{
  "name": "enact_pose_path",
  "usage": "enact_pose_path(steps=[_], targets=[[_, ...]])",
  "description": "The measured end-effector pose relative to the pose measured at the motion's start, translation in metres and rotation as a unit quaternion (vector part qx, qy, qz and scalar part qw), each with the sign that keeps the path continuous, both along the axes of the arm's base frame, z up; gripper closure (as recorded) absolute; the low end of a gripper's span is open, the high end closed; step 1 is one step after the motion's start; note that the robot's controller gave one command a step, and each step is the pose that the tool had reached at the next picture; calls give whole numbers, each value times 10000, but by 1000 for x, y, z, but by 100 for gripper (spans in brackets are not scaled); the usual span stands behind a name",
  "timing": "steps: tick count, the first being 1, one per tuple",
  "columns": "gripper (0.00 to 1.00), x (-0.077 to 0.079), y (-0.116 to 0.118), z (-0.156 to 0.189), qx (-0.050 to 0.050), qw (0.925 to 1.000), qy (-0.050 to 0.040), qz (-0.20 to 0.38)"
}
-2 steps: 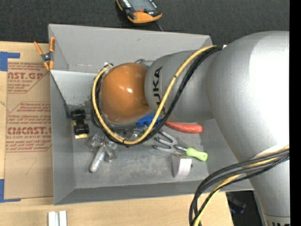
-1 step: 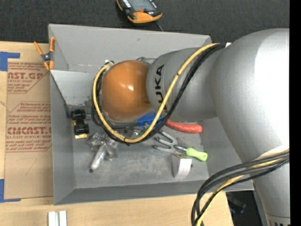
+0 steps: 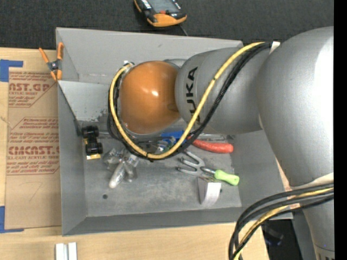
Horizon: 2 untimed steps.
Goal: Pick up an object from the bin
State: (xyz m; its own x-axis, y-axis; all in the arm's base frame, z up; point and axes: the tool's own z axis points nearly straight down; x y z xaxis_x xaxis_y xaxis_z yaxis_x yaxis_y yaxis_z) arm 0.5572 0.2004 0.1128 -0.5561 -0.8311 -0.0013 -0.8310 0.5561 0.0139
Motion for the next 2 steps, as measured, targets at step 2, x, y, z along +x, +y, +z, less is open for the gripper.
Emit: enact_pose_path(steps=[2], targets=[[100,3,1,67,19,10000,-59,-2]])
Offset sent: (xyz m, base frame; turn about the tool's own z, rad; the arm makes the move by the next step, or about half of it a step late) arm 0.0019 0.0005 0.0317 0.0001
